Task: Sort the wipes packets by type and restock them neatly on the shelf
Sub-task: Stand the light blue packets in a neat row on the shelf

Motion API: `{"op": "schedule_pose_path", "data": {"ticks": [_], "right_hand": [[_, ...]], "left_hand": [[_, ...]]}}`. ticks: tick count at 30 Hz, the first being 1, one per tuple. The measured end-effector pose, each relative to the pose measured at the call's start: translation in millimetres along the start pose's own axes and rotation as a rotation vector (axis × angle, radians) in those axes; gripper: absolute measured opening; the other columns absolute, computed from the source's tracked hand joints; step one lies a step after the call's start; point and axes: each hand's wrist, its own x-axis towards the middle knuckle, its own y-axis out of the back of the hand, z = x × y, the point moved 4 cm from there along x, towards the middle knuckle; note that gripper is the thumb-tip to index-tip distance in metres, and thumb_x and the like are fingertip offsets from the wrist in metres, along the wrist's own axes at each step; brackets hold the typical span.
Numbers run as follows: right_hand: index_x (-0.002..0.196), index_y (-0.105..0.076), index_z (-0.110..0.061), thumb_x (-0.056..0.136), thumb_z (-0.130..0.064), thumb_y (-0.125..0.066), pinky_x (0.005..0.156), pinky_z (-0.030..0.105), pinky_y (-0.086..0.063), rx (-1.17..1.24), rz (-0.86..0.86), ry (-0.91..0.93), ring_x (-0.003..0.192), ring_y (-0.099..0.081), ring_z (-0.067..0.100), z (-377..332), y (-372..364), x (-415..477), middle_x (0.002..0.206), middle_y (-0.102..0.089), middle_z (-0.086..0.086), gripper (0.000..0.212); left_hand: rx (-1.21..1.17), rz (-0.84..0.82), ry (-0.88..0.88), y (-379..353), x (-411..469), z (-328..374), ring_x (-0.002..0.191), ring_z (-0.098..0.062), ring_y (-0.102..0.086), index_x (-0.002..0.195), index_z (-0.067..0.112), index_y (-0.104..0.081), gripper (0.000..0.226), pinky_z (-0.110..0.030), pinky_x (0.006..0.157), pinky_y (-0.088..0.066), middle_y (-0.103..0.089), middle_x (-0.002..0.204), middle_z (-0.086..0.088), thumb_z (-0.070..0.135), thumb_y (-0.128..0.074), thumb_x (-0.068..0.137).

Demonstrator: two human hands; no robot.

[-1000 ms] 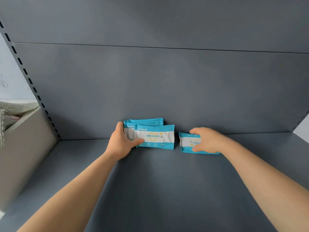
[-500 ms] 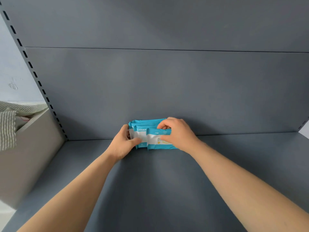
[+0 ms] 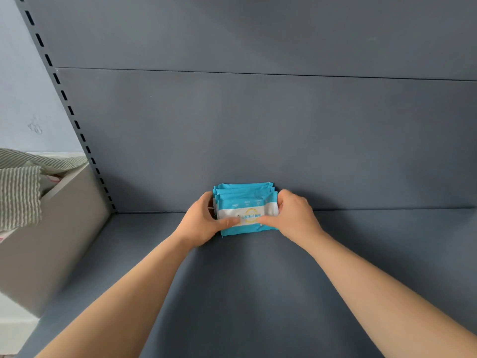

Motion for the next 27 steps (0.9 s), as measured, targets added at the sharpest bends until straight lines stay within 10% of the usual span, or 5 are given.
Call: {"op": "schedule_pose_path", "data": {"ticks": [7, 13, 18, 27], "right_hand": [[0.101, -0.048, -0.018, 0.057, -0.055, -0.081, 0.071, 0.038, -0.054, 0.011, -0.045, -0.087, 0.087, -0.062, 0.015, -8.5, -6.0, -1.4, 0.100, -0.063, -0.007, 0.067], [0.115, -0.053, -0.018, 0.066, -0.058, -0.073, 0.079, 0.036, -0.052, -0.050, -0.047, -0.061, 0.099, -0.059, 0.014, -6.4, 2.3, -13.6, 0.111, -0.063, -0.007, 0.066], [0.133, -0.051, -0.021, 0.088, -0.048, -0.057, 0.092, 0.032, -0.045, -0.181, 0.020, 0.046, 0.116, -0.054, 0.016, 3.6, 36.6, -36.7, 0.132, -0.056, -0.005, 0.052], [0.139, -0.045, -0.021, 0.098, -0.042, -0.041, 0.097, 0.025, -0.038, -0.350, 0.094, -0.012, 0.127, -0.046, 0.009, 73.5, 120.2, -120.4, 0.144, -0.045, -0.010, 0.046]], "left_hand": [[0.156, -0.011, -0.001, 2.4, 5.1, -2.9, 0.094, -0.007, -0.059, 0.118, 0.021, -0.050, 0.041, -0.010, 0.067, -0.043, -0.061, 0.112, 0.013, 0.029, -0.072, 0.084], [0.179, 0.104, -0.009, 9.9, -4.5, 4.0, 0.103, -0.013, -0.059, 0.128, 0.018, -0.046, 0.057, -0.029, 0.084, -0.050, -0.060, 0.119, 0.007, 0.028, -0.075, 0.080], [0.603, 0.321, -0.366, 7.6, -20.4, 38.1, 0.105, -0.030, -0.056, 0.127, 0.011, -0.054, 0.047, -0.038, 0.089, -0.044, -0.058, 0.123, -0.005, 0.027, -0.068, 0.084], [0.723, 0.061, -0.768, -128.7, -59.8, 123.7, 0.076, -0.027, -0.066, 0.099, 0.016, -0.072, 0.031, -0.035, 0.072, -0.053, -0.071, 0.091, -0.001, 0.033, -0.062, 0.075]]}}
